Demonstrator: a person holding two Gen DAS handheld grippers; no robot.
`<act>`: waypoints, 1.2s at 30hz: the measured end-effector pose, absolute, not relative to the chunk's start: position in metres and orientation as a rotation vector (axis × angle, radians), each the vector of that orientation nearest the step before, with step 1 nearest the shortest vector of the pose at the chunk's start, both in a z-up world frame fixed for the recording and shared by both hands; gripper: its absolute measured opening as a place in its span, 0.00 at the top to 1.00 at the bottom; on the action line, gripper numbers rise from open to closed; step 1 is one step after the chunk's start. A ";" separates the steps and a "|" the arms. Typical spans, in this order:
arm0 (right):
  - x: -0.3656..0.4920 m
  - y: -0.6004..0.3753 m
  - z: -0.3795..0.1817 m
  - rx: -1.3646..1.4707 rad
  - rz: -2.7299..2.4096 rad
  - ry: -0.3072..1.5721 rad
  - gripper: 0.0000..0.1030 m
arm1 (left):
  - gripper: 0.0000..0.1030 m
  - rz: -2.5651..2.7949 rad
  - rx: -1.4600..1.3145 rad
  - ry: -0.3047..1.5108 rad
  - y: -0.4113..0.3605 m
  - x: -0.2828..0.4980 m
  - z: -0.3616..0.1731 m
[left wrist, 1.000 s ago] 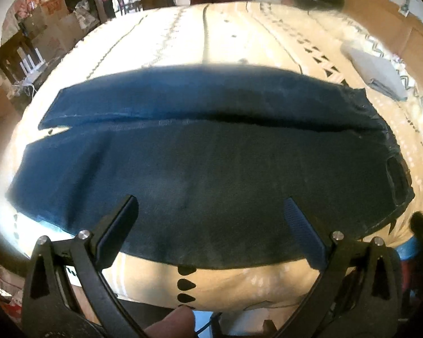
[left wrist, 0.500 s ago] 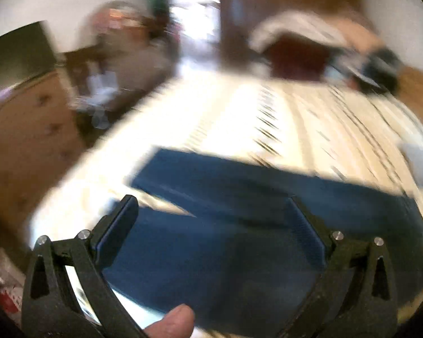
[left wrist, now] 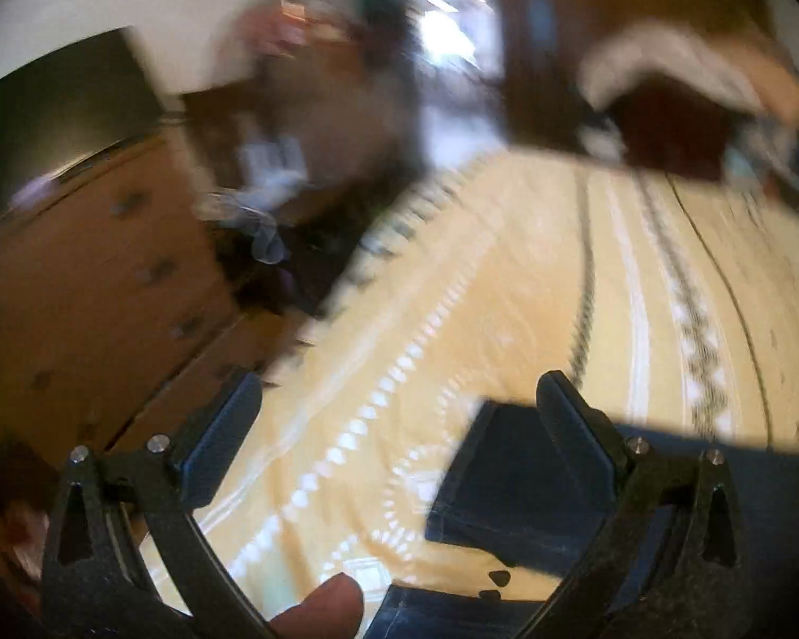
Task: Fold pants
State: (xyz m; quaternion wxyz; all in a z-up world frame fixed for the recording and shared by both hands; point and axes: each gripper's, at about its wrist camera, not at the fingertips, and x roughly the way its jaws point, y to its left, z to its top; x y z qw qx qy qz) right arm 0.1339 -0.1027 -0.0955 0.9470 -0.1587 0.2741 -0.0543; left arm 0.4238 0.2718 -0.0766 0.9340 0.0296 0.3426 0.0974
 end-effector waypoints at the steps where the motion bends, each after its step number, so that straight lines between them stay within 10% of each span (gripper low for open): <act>1: 0.141 -0.101 -0.102 -0.320 -0.101 0.579 0.00 | 0.00 0.147 0.041 0.739 0.271 0.433 -0.084; 31: 0.236 -0.122 -0.213 -0.260 -0.030 0.836 0.00 | 0.43 -0.055 -0.084 1.056 0.276 0.536 -0.215; 36: 0.234 -0.131 -0.217 -0.239 -0.040 0.844 0.00 | 0.79 -0.058 -0.090 1.048 0.270 0.542 -0.213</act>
